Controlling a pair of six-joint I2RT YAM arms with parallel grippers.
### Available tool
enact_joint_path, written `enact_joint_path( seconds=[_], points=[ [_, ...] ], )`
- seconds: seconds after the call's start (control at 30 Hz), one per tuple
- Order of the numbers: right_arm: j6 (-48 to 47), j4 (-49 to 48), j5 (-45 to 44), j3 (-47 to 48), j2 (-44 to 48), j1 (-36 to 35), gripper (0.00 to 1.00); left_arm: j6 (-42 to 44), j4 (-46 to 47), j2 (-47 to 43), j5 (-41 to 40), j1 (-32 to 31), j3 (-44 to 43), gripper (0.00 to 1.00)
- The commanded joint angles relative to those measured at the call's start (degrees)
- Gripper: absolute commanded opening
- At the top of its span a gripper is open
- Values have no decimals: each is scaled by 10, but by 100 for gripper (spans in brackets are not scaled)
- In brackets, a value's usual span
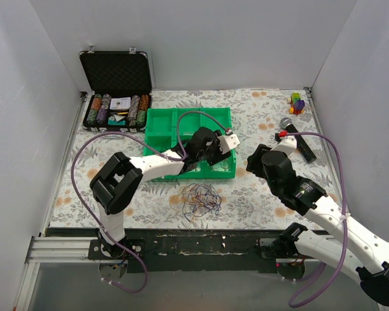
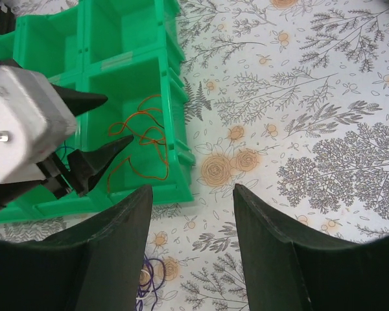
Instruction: Untangle the cables
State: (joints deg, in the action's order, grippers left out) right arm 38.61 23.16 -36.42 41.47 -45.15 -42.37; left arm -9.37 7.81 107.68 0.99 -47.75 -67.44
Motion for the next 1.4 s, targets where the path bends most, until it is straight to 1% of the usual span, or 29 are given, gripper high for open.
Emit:
enact_joint_path(
  seconds=[0.0, 0.07, 0.1, 0.23, 0.3, 0.37, 0.43, 0.5, 0.63, 0.73, 0.9, 1.1, 1.37],
  points=[
    [-7, -34, 9, 6, 0, 4, 61, -8, -28, -84, 33, -2, -49, 57],
    [-6, -38, 10, 4, 3, 4, 61, -12, -35, -117, 44, -2, -52, 65],
    [-7, -39, 11, 2, 4, 4, 61, -14, -39, -130, 54, -2, -52, 67],
    [-11, -42, 17, 3, 3, 5, 62, -35, -61, -195, 76, -1, -45, 70],
    [-11, -42, 23, 1, -1, 5, 61, -40, -97, -236, 106, -1, -26, 70],
    [-12, -44, 30, -5, -1, 5, 61, -30, -135, -285, 152, -1, 17, 71],
    [-12, -51, 40, -15, 4, 5, 61, -21, -163, -339, 185, -1, 71, 70],
    [-14, -60, 45, -24, 8, 5, 61, -4, -214, -387, 211, -1, 120, 70],
    [-32, -77, 64, -36, 9, 5, 61, 39, -252, -475, 219, 0, 222, 66],
    [-42, -97, 87, -46, 6, 5, 61, 53, -272, -512, 227, 0, 262, 66],
    [-41, -106, 98, -57, 0, 5, 61, 47, -286, -493, 230, 0, 284, 66],
    [-42, -109, 107, -64, 3, 5, 60, 45, -252, -455, 248, 0, 304, 68],
    [-45, -128, 121, -74, 8, 5, 60, 65, -224, -403, 263, 0, 312, 65]
  ],
)
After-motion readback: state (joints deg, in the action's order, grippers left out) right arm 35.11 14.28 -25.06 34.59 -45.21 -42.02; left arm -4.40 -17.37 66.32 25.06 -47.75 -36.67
